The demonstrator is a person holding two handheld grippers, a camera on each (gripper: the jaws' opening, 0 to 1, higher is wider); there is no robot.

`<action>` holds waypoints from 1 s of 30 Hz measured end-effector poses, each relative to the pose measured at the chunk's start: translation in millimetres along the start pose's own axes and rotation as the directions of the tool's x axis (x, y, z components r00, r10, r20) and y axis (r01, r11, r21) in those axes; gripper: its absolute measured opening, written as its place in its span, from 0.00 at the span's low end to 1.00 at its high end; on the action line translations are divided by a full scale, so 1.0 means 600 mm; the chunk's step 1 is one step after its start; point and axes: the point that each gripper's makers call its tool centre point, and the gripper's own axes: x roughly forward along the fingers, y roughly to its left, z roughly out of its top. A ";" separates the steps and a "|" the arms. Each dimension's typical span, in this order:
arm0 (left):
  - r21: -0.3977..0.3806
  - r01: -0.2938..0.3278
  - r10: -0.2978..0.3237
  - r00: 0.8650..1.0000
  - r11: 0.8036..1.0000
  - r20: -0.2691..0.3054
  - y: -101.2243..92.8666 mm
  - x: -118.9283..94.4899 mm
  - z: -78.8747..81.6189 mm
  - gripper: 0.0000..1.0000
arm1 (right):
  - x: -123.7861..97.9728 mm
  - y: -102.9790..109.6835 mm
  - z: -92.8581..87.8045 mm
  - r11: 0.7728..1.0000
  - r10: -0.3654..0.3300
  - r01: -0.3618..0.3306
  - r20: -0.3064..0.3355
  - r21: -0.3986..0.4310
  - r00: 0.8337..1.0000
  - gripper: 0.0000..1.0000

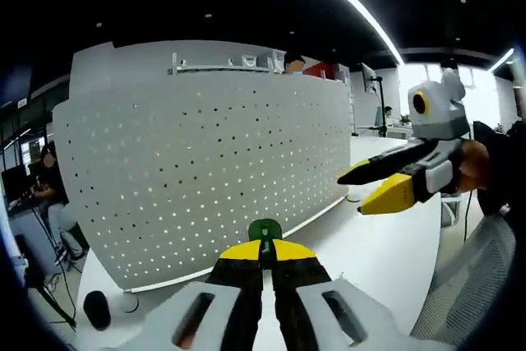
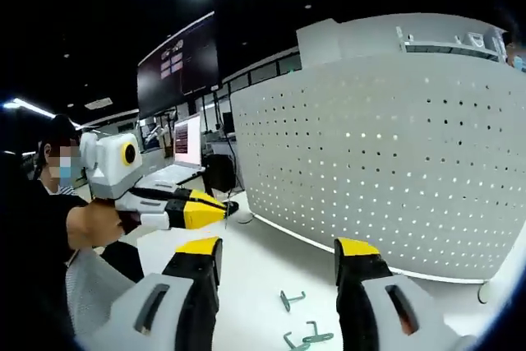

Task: Insert the hook assembly into the mounting plate slot until the hook locks in place.

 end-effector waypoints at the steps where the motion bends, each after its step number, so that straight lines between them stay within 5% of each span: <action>1: -0.001 -0.007 0.007 1.000 1.000 0.004 0.005 0.000 0.004 0.03 | -0.003 -0.003 -0.002 1.000 -0.012 0.012 -0.002 -0.012 1.000 0.64; 9: -0.025 -0.083 0.084 0.994 0.996 0.072 0.068 0.013 0.067 0.03 | -0.021 -0.022 -0.016 0.989 -0.138 0.140 0.031 -0.045 0.990 0.84; 15: -0.059 -0.116 0.122 0.985 0.992 0.123 0.104 0.023 0.106 0.03 | -0.038 -0.024 -0.016 0.972 -0.225 0.231 0.111 -0.040 0.968 0.81; 18: -0.075 -0.138 0.148 0.977 0.988 0.151 0.123 0.027 0.130 0.03 | -0.043 -0.010 -0.015 0.970 -0.230 0.240 0.162 -0.047 0.960 0.80; 23: -0.082 -0.172 0.185 0.963 0.982 0.197 0.147 0.035 0.167 0.03 | -0.036 0.004 -0.030 0.967 -0.219 0.235 0.145 -0.101 0.965 0.82; 30: -0.082 -0.226 0.239 0.936 0.971 0.257 0.177 0.053 0.216 0.03 | -0.048 -0.002 -0.009 0.959 -0.225 0.254 0.210 -0.123 0.952 0.80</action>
